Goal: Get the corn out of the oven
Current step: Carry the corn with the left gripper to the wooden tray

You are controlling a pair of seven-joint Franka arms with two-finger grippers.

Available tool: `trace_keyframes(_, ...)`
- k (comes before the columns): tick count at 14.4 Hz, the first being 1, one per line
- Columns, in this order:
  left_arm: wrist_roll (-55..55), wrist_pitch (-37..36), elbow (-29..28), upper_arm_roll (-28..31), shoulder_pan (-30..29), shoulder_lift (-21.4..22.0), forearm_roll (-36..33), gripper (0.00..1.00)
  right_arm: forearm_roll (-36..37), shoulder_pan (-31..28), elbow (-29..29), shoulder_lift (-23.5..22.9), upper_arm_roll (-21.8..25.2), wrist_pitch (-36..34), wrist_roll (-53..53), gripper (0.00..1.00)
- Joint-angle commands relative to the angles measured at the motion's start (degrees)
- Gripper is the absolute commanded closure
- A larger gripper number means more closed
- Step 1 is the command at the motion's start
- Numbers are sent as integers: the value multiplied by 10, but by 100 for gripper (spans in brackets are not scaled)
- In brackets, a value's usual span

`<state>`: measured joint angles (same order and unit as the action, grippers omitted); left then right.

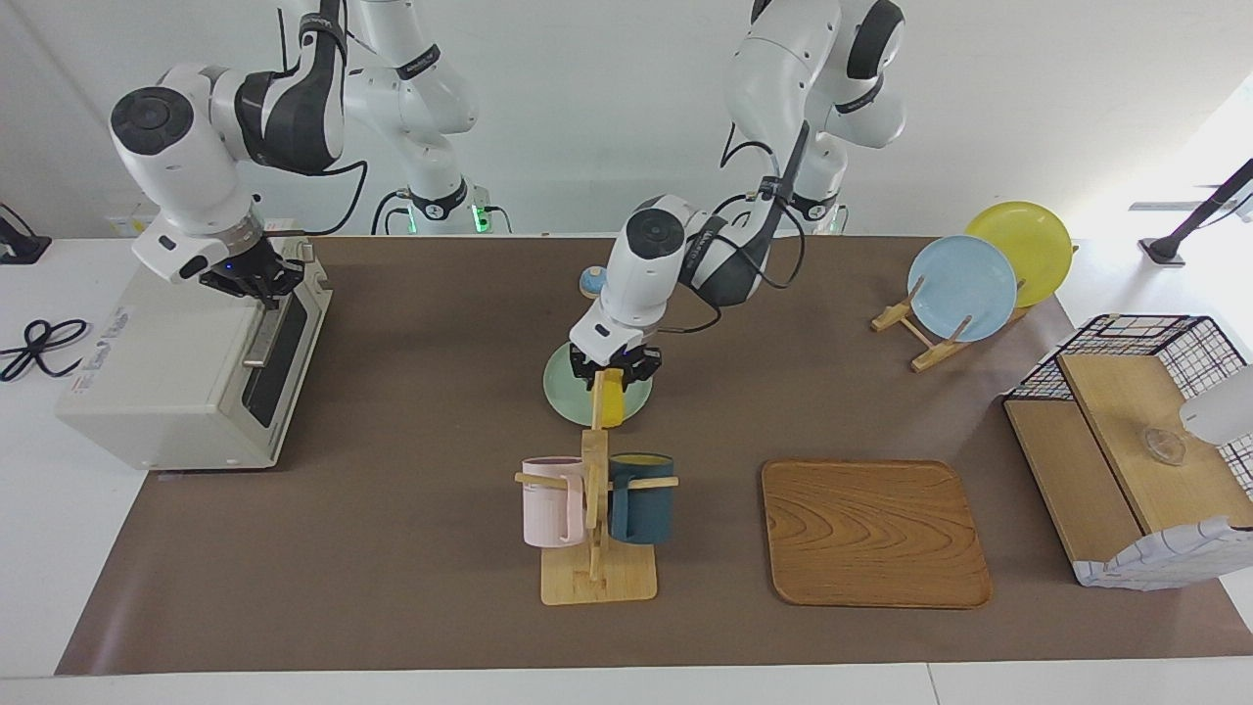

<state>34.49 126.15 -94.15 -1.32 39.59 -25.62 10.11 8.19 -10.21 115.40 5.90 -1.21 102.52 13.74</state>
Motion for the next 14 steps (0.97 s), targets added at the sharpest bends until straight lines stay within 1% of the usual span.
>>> trace_keyframes(1, -33, -40, 1, -2, -52, 31, -2, 100, -29, 18, -62, -16, -26, -43, -58, 100)
trace_keyframes(2, -49, -50, 15, -2, -71, 27, -2, 100, -27, 39, -87, -28, -28, -63, -99, 98)
trace_keyframes(3, -70, -65, 29, -2, -96, 24, -3, 100, -30, 53, -109, -34, -27, -84, -119, 92)
trace_keyframes(4, -95, -82, 45, -2, -126, 20, -3, 100, -32, 56, -133, -37, -28, -102, -120, 82)
trace_keyframes(5, -114, -102, 69, -2, -150, 4, -2, 100, -34, 63, -155, -47, -28, -115, -122, 76)
trace_keyframes(6, -133, -119, 98, -2, -172, -9, -3, 100, -43, 71, -173, -55, -28, -131, -122, 63)
trace_keyframes(7, -157, -131, 120, -2, -194, -21, -3, 100, -59, 64, -182, -57, -27, -145, -120, 8)
trace_keyframes(8, -173, -136, 137, -2, -208, -40, -2, 100, -86, 58, -182, -57, -26, -151, -120, 0)
trace_keyframes(9, -180, -136, 167, -2, -217, -63, -4, 100, -98, 54, -181, -57, -25, -151, -121, 0)
trace_keyframes(12, -195, -129, 250, -2, -253, -136, -22, 100, -102, 63, -185, -62, -27, -165, -123, 0)
trace_keyframes(14, -217, -127, 290, -5, -281, -166, -22, 100, -97, 64, -199, -64, -27, -165, -126, 0)
